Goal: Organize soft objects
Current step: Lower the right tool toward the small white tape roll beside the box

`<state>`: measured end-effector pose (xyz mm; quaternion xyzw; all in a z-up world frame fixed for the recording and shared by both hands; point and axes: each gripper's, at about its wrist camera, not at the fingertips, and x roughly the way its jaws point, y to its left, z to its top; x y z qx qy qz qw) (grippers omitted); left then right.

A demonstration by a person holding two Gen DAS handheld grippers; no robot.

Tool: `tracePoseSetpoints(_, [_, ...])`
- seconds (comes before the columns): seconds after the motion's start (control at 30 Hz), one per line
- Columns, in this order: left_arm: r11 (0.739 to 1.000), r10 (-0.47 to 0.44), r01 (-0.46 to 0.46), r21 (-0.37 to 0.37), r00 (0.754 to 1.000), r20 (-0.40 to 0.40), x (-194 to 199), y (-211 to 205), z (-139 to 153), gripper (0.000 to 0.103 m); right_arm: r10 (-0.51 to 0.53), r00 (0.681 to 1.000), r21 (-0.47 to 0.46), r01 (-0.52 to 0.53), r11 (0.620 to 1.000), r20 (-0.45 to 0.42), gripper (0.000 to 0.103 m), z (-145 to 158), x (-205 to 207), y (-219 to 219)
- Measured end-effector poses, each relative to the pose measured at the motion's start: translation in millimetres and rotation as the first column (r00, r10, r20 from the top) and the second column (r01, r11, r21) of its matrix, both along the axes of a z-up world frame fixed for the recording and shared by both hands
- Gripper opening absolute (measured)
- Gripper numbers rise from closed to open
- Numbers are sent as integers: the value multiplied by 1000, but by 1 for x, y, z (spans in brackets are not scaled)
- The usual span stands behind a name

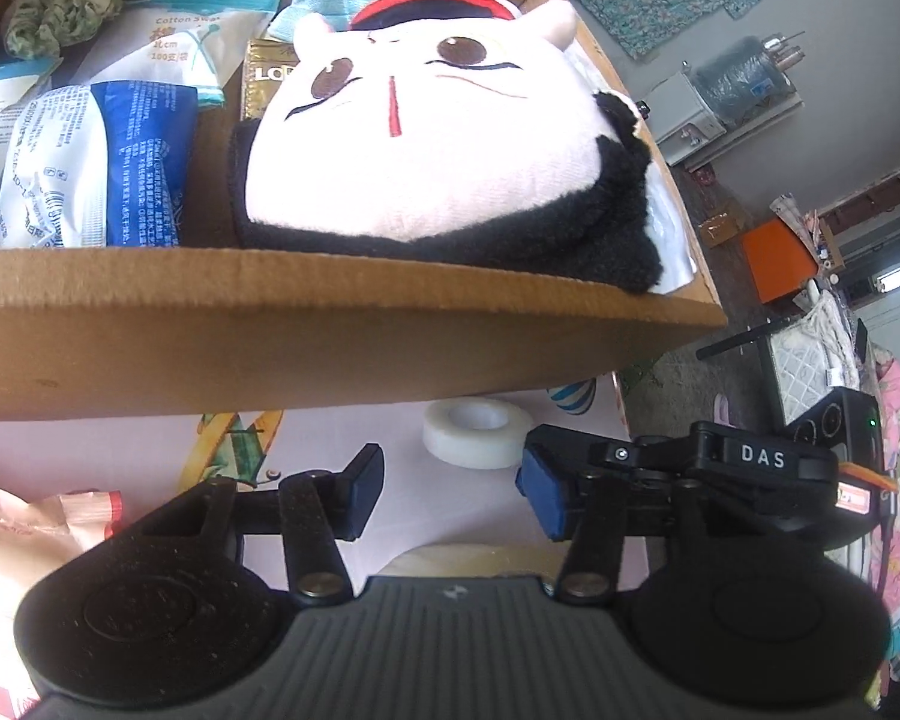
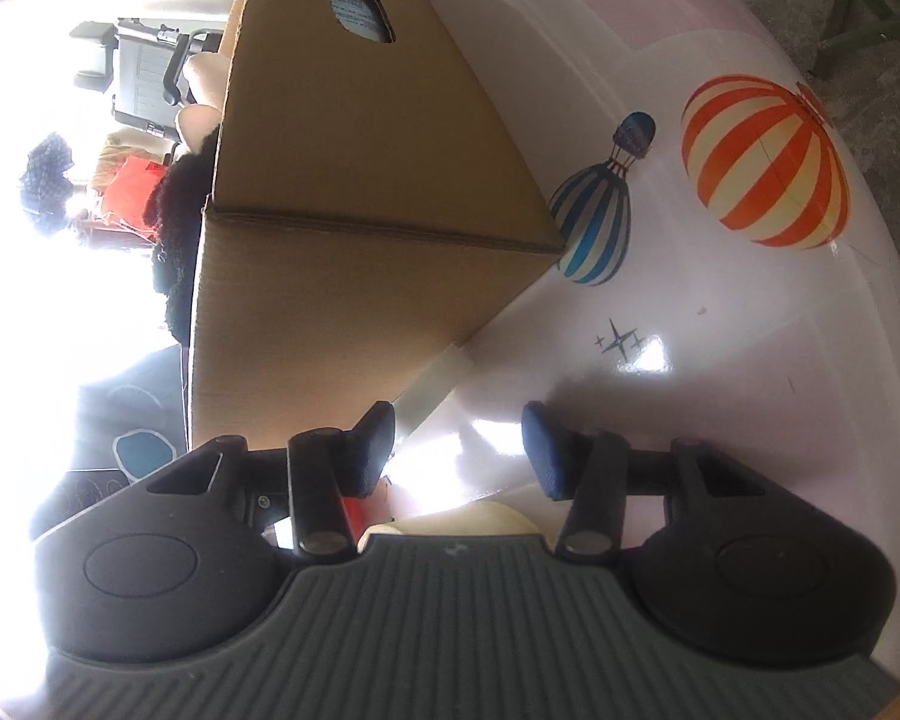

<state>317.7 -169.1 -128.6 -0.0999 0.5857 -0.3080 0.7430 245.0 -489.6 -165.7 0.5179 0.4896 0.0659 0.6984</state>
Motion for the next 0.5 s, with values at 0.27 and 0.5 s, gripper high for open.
tracePoseSetpoints(0.27, [998,53,-54,-13,997,-58,20,-4,-17,53,-26,1000,5,26,1000,-5,53,0,6,4])
tracePoseSetpoints(0.5, [995,79,-84,-47,993,-85,19,9,-23,53,-42,999,22,42,999,-19,52,-2,-5,2])
